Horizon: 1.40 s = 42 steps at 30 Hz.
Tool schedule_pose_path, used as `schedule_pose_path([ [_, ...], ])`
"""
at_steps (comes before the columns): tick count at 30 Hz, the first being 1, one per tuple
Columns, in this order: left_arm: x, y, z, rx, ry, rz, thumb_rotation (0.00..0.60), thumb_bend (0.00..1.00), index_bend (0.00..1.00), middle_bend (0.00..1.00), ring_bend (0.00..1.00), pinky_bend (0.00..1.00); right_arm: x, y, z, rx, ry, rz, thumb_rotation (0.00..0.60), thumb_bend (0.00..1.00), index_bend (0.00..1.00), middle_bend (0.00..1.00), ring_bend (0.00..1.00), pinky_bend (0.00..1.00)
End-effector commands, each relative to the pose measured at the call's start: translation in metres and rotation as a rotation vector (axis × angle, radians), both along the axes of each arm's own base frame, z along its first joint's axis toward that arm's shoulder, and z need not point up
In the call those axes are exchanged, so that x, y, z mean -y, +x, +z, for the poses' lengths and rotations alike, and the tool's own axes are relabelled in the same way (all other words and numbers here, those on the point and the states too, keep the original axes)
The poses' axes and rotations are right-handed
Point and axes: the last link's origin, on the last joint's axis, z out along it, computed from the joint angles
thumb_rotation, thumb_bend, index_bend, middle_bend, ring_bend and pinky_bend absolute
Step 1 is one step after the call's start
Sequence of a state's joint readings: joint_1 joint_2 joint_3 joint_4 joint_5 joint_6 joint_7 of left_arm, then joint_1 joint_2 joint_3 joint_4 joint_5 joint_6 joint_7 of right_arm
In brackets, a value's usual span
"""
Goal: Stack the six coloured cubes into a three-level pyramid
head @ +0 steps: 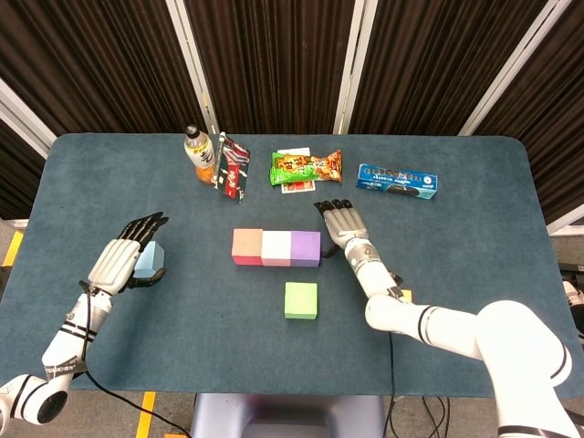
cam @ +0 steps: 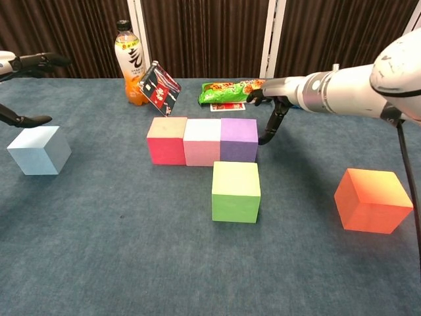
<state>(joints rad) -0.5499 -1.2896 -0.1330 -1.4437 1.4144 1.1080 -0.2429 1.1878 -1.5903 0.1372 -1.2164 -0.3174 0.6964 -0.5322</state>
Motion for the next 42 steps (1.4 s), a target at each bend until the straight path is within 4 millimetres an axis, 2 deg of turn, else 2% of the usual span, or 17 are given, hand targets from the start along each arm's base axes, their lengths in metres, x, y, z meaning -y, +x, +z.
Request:
schedule_pose_path([
  [1, -0.003, 0.004, 0.0, -0.017, -0.008, -0.016, 0.6, 0.34, 0.0, 0.0, 0.0, 0.07, -0.004, -0.005, 0.011, -0.001, -0.005, 0.0, 0.6, 0.27, 0.08, 0.17, 0.03, 0.11],
  [4, -0.009, 0.013, -0.002, -0.024, -0.032, -0.037, 0.6, 0.34, 0.0, 0.0, 0.0, 0.07, -0.009, -0.011, 0.031, 0.023, -0.016, -0.005, 0.6, 0.27, 0.08, 0.17, 0.03, 0.11],
  [9, -0.026, 0.037, -0.008, -0.035, -0.086, -0.071, 0.6, 0.34, 0.02, 0.01, 0.0, 0.07, -0.022, -0.023, 0.087, 0.095, -0.092, -0.001, 0.6, 0.27, 0.08, 0.17, 0.03, 0.11],
  [14, -0.047, 0.061, -0.018, -0.057, -0.161, -0.062, 0.6, 0.34, 0.03, 0.03, 0.0, 0.07, -0.042, -0.046, 0.14, 0.121, -0.2, 0.011, 0.6, 0.27, 0.08, 0.17, 0.03, 0.11],
  [16, -0.055, 0.069, -0.025, -0.085, -0.18, -0.059, 0.6, 0.34, 0.02, 0.03, 0.0, 0.08, -0.051, -0.056, 0.153, 0.12, -0.222, 0.012, 0.6, 0.27, 0.08, 0.17, 0.03, 0.11],
  [20, -0.065, 0.079, -0.042, -0.115, -0.22, -0.031, 0.6, 0.33, 0.0, 0.03, 0.0, 0.07, -0.065, -0.071, 0.164, 0.135, -0.235, 0.003, 0.6, 0.27, 0.08, 0.17, 0.03, 0.11],
  [27, -0.069, 0.086, -0.066, -0.177, -0.276, -0.002, 0.6, 0.33, 0.0, 0.0, 0.0, 0.07, -0.079, -0.093, 0.168, 0.154, -0.237, -0.011, 0.6, 0.27, 0.08, 0.17, 0.03, 0.11],
  [42, -0.08, 0.098, -0.107, -0.191, -0.301, 0.05, 0.6, 0.33, 0.0, 0.01, 0.0, 0.07, -0.081, -0.114, 0.166, 0.177, -0.23, -0.032, 0.6, 0.27, 0.08, 0.17, 0.03, 0.11],
])
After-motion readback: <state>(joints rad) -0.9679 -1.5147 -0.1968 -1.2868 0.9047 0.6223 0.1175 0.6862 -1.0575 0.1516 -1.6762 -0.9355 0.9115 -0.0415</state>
